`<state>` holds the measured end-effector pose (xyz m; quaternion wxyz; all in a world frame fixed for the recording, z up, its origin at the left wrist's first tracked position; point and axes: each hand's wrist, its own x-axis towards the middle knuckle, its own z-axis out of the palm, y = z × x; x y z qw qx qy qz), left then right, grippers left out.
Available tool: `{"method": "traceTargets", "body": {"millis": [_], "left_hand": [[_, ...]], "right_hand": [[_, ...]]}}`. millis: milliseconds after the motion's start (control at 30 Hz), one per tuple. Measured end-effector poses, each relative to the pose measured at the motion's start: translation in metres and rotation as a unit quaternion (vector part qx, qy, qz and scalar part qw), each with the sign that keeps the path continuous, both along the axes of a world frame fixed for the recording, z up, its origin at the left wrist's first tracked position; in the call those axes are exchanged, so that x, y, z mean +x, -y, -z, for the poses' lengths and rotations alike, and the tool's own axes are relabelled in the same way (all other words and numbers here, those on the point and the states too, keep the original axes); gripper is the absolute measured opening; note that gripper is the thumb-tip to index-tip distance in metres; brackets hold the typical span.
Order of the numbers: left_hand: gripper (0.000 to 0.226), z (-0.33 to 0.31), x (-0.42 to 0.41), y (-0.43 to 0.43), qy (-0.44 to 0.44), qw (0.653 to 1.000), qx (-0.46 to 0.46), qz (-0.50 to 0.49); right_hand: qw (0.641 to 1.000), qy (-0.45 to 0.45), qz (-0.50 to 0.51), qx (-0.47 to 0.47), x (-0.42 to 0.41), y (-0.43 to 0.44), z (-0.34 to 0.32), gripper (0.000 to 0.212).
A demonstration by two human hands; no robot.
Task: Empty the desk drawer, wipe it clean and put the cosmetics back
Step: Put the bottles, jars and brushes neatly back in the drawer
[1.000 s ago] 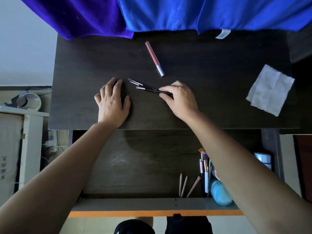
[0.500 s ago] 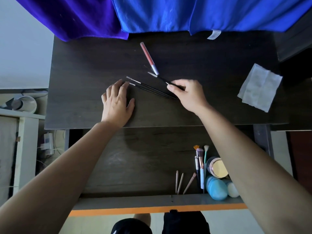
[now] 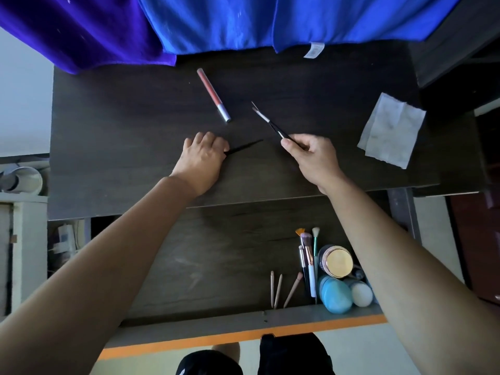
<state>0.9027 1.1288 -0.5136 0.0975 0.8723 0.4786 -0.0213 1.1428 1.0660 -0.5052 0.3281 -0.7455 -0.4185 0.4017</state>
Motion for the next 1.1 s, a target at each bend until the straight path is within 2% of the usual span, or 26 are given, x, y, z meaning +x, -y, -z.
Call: {"method": "traceTargets", "body": {"millis": [167, 367, 533, 667, 833, 967, 1100], "left_hand": [[0.023, -0.004, 0.005, 0.008, 0.029, 0.997, -0.061, -0.047], [0.018, -0.003, -0.001, 0.024, 0.097, 0.992, -0.053, -0.061], [0.02, -0.005, -0.01, 0.037, 0.168, 0.971, -0.068, -0.155], [0.015, -0.019, -0.021, 0.052, 0.247, 0.935, -0.095, -0.236], [0.012, -0.038, -0.057, 0.096, 0.317, 0.883, -0.139, -0.316], [0.019, -0.032, -0.101, 0.144, 0.388, 0.815, -0.193, -0.384], [0.02, -0.005, -0.151, 0.191, 0.389, 0.766, -0.256, -0.443]], "right_hand": [[1.0, -0.002, 0.007, 0.002, -0.002, 0.002, -0.001, 0.024], [1.0, -0.008, 0.021, 0.012, -0.009, 0.011, -0.001, 0.025], [0.998, -0.048, 0.034, 0.004, -0.018, 0.023, -0.001, 0.025], [0.997, -0.067, 0.034, 0.003, -0.029, 0.037, -0.004, 0.026], [0.997, -0.078, -0.027, -0.007, -0.058, 0.069, -0.016, 0.021], [0.991, -0.016, -0.134, -0.02, -0.09, 0.112, -0.011, 0.019], [0.962, 0.057, -0.251, -0.092, -0.126, 0.164, 0.02, 0.019]]}}
